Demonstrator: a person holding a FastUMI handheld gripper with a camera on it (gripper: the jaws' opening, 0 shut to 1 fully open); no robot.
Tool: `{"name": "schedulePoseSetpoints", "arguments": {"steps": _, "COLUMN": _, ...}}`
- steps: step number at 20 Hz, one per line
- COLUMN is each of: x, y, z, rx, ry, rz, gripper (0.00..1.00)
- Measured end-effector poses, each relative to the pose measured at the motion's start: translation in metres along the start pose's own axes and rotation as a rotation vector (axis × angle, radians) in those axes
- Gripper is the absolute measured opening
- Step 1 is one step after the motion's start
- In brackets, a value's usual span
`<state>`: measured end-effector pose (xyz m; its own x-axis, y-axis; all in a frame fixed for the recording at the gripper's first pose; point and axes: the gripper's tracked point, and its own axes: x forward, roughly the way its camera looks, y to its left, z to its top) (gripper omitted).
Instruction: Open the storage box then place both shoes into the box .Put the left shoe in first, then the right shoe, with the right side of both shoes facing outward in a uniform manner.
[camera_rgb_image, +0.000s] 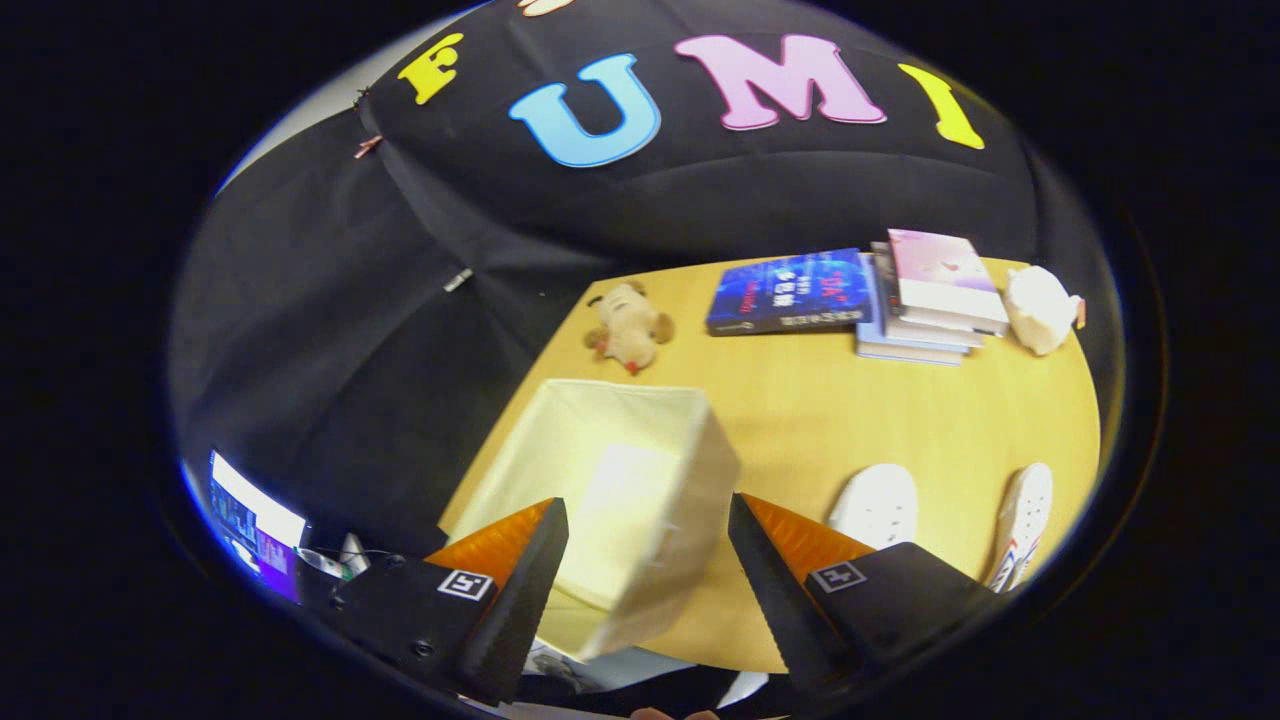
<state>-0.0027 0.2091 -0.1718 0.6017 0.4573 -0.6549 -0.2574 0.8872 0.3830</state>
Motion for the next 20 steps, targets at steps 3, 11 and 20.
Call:
{"name": "schedulePoseSetpoints", "arguments": {"steps": 3, "x": -0.009, "y": -0.065, "z": -0.024, "rx": 0.005, "ry": 0.028, "rz": -0.087, "gripper": 0.99}}
{"name": "schedulePoseSetpoints", "arguments": {"steps": 11, "x": 0.007, "y": -0.173, "z": -0.086, "rx": -0.053, "ry": 0.169, "rz": -0.218, "gripper": 0.99}}
{"name": "schedulePoseSetpoints", "arguments": {"steps": 20, "x": 0.035, "y": -0.213, "z": -0.138, "rx": -0.044, "ry": 0.313, "rz": -0.158, "gripper": 0.86}}
